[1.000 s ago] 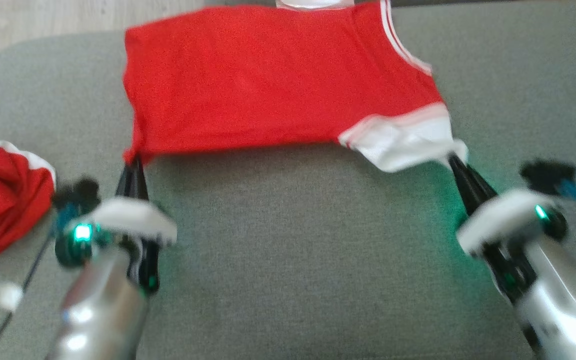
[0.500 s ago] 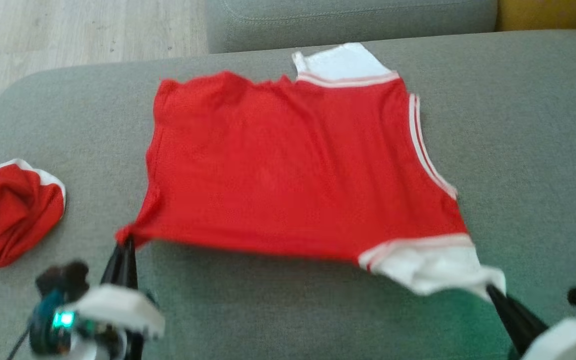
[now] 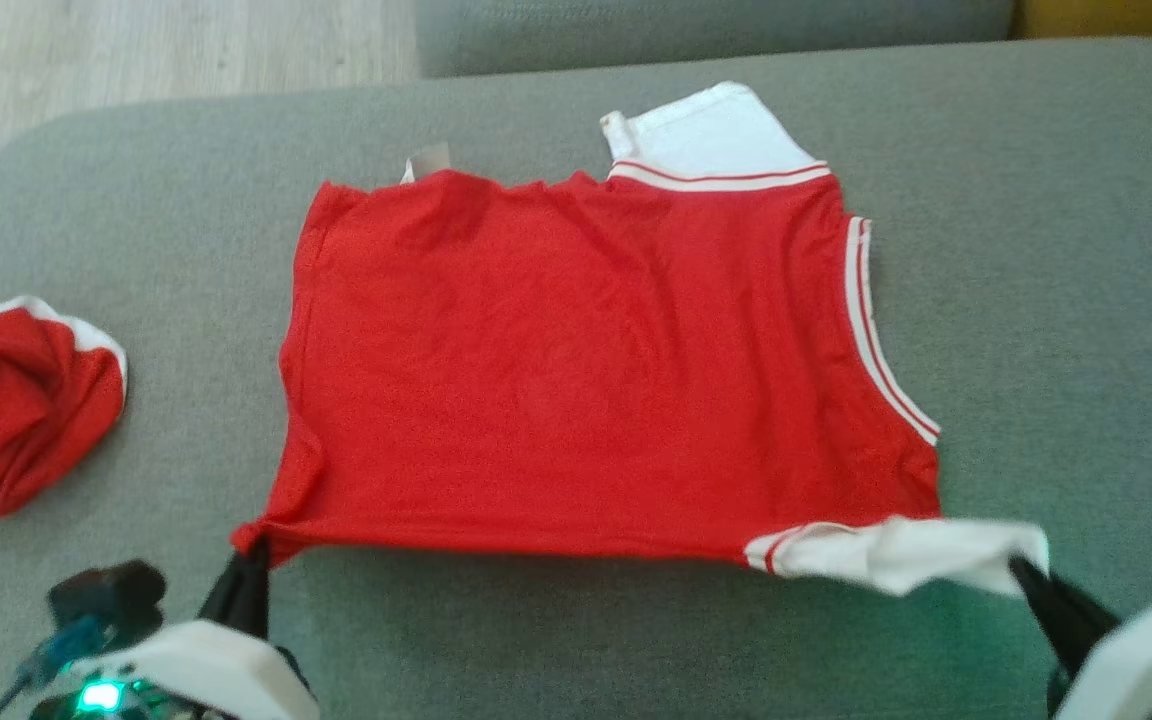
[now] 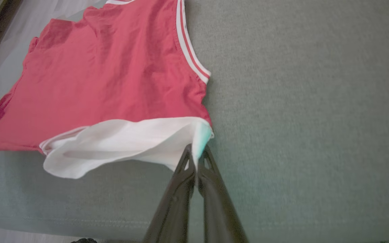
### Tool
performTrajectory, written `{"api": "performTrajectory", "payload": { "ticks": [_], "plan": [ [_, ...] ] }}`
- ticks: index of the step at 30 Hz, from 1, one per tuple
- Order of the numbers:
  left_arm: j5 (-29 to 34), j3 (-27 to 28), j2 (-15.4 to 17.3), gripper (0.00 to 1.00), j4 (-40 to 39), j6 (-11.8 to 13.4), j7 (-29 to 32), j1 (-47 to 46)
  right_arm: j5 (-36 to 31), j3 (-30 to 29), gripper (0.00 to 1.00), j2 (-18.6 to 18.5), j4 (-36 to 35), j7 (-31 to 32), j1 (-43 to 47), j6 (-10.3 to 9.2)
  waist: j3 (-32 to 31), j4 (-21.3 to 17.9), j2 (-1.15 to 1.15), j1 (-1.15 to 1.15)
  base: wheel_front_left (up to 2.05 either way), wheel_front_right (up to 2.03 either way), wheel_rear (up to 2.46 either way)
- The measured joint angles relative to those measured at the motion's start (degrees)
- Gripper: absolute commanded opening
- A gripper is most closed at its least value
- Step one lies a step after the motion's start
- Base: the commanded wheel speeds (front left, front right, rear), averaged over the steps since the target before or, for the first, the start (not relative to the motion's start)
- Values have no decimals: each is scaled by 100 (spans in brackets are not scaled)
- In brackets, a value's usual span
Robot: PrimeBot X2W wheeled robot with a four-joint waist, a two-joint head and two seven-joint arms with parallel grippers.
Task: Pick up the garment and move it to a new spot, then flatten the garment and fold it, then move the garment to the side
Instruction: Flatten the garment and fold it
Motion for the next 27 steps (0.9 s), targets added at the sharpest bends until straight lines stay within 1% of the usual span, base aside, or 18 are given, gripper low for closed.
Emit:
{"api": "performTrajectory", "payload": {
  "ticks": [3, 4, 8, 9, 10, 11, 17, 23, 27],
  "plan": [
    [-271, -136, 36, 0, 428, -272, 416, -303, -4, 93, 0, -198, 403, -1, -584, 0, 142, 45, 0, 0, 0, 0, 0],
    [-412, -179, 42, 0, 761, -463, 649, -648, 34, 210, 0, -348, 692, -13, -1002, 0, 259, 84, 0, 0, 0, 0, 0],
    [-539, -181, 56, 0, 1312, -740, 842, -1399, 172, 512, 0, -668, 1384, -248, -1817, 0, 487, 150, 0, 1, 0, 0, 0],
    [-539, -181, 56, 0, 1312, -740, 842, -1399, 172, 512, 0, -668, 1384, -248, -1817, 0, 487, 150, 0, 1, 0, 0, 0],
    [-538, -193, 55, 0, 1493, -845, 843, -1659, 257, 664, 0, -787, 1724, -437, -2200, 0, 569, 175, 0, 1, 0, 0, 0],
    [-538, -193, 55, 0, 1493, -845, 843, -1659, 257, 664, 0, -787, 1724, -437, -2200, 0, 569, 175, 0, 1, 0, 0, 0],
    [-530, -389, -25, 0, 2102, -1185, 859, -2175, 432, 1202, 0, -1122, 2742, -1069, -3058, 0, 687, 246, 0, 1, 0, 0, 0],
    [-458, -501, -183, 0, 2708, -1532, 517, -2701, 528, 1746, 0, -1394, 3538, -2106, -3695, 0, 775, 257, 0, 1, 0, 0, 0],
    [-318, -522, -280, 0, 3017, -1708, 200, -2976, 561, 2087, 0, -1525, 3983, -2727, -4049, 0, 811, 260, 0, 1, 0, 0, 0]
  ]
}}
